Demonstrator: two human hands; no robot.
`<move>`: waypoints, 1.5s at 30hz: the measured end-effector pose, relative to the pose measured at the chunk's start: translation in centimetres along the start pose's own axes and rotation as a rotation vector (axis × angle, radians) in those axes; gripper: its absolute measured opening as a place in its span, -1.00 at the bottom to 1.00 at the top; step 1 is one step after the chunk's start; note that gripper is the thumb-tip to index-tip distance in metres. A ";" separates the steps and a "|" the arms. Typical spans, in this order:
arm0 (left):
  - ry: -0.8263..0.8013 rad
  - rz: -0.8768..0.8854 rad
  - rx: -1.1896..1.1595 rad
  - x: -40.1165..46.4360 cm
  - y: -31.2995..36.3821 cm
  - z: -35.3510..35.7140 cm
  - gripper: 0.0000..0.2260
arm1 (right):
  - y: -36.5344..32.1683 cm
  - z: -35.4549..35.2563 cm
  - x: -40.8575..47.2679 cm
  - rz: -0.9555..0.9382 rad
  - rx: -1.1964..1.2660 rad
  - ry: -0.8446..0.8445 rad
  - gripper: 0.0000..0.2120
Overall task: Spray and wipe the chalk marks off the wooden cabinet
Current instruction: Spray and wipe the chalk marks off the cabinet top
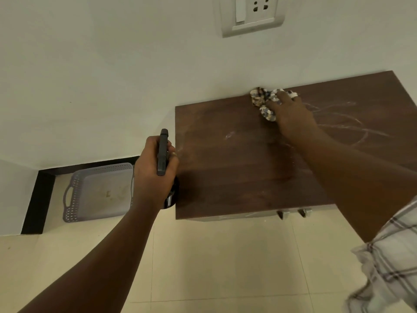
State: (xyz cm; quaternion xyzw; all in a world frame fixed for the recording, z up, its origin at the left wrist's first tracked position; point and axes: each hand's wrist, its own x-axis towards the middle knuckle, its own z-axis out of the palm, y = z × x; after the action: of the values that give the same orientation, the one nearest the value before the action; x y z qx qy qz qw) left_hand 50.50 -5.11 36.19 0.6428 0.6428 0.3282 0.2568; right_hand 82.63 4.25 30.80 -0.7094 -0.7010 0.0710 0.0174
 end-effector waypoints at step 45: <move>-0.076 0.081 -0.066 -1.4 12.1 8.1 -0.93 | 18.2 -1.7 -19.7 0.438 0.040 0.115 -0.58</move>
State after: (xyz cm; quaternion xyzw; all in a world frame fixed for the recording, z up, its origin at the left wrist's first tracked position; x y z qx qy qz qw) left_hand 64.59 -6.23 39.84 0.6713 0.5950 0.3346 0.2887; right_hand 100.73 -15.59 31.75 -0.8470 -0.5267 0.0463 0.0555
